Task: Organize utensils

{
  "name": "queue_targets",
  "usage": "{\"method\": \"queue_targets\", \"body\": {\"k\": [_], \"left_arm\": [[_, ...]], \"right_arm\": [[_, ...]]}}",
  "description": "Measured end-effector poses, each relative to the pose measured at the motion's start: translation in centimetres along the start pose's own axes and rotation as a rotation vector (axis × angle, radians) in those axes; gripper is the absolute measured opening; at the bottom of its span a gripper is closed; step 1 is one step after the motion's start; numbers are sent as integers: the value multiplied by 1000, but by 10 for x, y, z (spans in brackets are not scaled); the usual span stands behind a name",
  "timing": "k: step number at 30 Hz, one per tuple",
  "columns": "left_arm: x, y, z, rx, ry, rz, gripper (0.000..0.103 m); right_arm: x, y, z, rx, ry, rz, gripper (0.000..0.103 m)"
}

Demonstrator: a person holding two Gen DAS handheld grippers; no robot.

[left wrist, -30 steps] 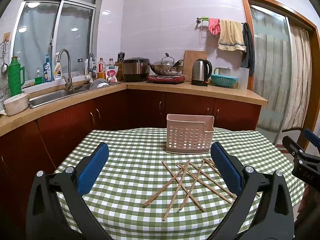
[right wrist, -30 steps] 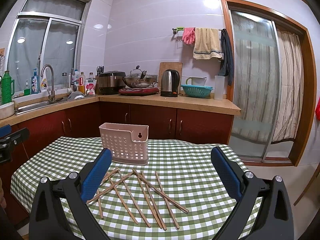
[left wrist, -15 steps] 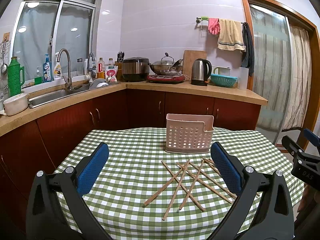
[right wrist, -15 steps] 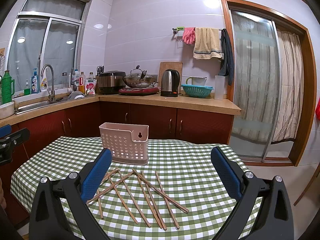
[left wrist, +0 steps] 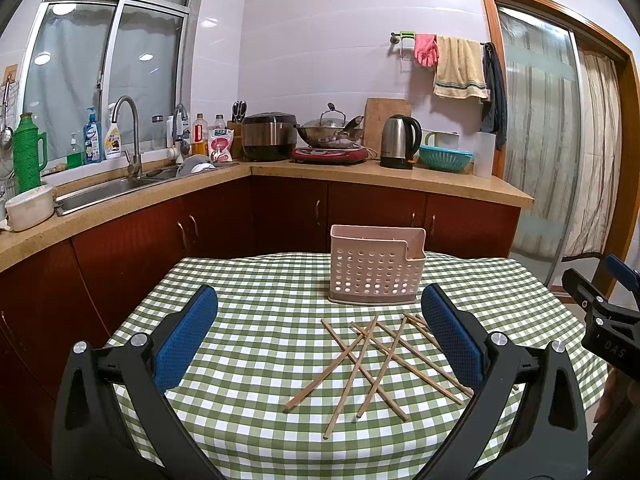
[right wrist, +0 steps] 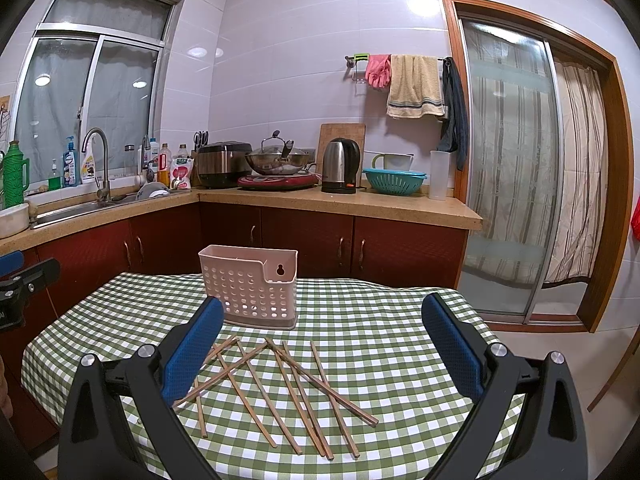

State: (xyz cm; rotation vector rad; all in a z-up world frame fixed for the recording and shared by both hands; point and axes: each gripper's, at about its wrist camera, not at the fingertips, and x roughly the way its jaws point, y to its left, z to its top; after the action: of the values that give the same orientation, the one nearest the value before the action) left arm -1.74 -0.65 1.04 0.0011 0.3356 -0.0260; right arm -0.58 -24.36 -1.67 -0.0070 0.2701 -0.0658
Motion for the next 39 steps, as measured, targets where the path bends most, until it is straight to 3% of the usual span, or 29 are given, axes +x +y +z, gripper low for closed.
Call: {"method": "queue_targets", "body": {"k": [16,31,35,39], "left_arm": [[23,-1,-11,13,45,-49,99],[116,9,-94,97,286,-56,97],[131,11,-113,91,321,-58,84],[144,12,-127,84,353,-67,81]], "right_arm": [[14,-2,-10,7,38,9,97],[87,-13,-82,51,229,58,97],[104,-15,-99,65,272,62,97],[113,-17,-108,62,290,64,96]]}}
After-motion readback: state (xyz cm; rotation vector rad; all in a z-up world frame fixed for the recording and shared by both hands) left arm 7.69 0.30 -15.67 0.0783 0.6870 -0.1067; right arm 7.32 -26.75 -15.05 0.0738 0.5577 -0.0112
